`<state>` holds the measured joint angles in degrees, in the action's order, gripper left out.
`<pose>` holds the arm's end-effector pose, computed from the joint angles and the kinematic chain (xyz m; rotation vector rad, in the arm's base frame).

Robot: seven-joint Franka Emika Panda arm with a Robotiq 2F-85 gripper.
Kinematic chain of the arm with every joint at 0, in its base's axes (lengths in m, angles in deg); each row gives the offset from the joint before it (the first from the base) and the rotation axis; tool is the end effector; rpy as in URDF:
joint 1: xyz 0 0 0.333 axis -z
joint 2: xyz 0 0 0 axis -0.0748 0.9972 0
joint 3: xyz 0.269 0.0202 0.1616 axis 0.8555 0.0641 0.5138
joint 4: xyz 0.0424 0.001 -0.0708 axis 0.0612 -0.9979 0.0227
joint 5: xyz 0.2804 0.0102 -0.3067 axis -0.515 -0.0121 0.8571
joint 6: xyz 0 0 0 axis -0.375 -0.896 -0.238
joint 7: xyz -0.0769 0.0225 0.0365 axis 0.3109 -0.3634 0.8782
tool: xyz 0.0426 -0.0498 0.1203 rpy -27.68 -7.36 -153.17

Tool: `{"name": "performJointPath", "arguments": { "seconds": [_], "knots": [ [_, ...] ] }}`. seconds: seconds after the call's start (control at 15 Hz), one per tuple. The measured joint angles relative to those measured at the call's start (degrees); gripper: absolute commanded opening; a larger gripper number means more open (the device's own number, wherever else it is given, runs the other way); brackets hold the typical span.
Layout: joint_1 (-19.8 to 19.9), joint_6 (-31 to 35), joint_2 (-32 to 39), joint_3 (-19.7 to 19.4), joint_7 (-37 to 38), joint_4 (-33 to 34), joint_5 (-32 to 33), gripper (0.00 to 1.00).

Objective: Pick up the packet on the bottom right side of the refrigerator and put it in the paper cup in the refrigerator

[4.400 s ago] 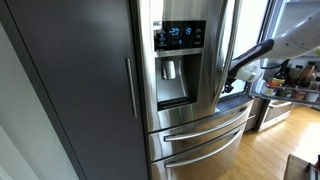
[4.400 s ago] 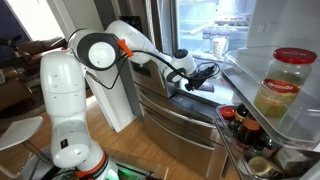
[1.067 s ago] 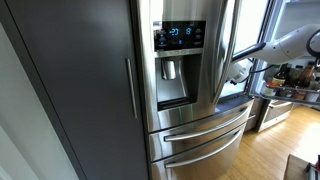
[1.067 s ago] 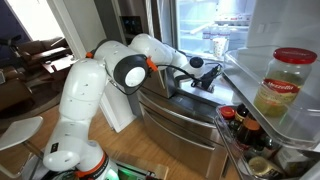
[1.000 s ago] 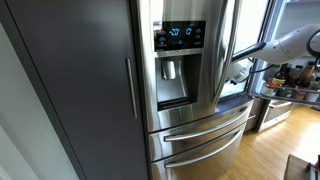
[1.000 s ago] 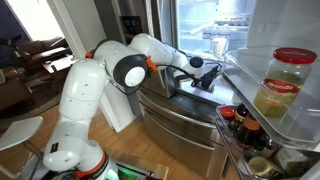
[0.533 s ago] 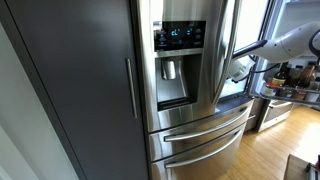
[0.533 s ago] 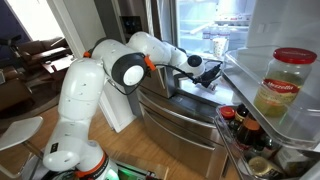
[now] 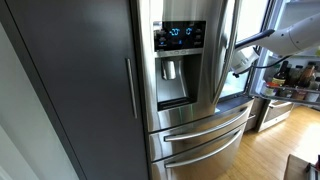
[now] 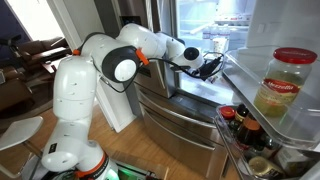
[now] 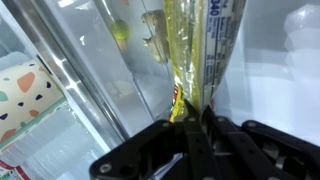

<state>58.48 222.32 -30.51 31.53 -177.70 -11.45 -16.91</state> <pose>0.6283 -0.3763 0.3371 2.1882 1.1850 0.9854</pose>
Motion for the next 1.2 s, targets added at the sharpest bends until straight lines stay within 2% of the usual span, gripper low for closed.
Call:
{"name": "performJointPath", "arguments": {
  "seconds": [0.27, 0.6, 1.2],
  "knots": [
    [0.0, 0.1, 0.1, 0.4, 0.0, 0.3, -0.7, 0.02],
    [1.2, 3.0, -0.4, 4.3, 0.0, 5.1, -6.7, 0.02],
    [5.7, 13.7, -0.4, 16.3, -3.7, 12.5, -18.9, 0.02]
  ]
}}
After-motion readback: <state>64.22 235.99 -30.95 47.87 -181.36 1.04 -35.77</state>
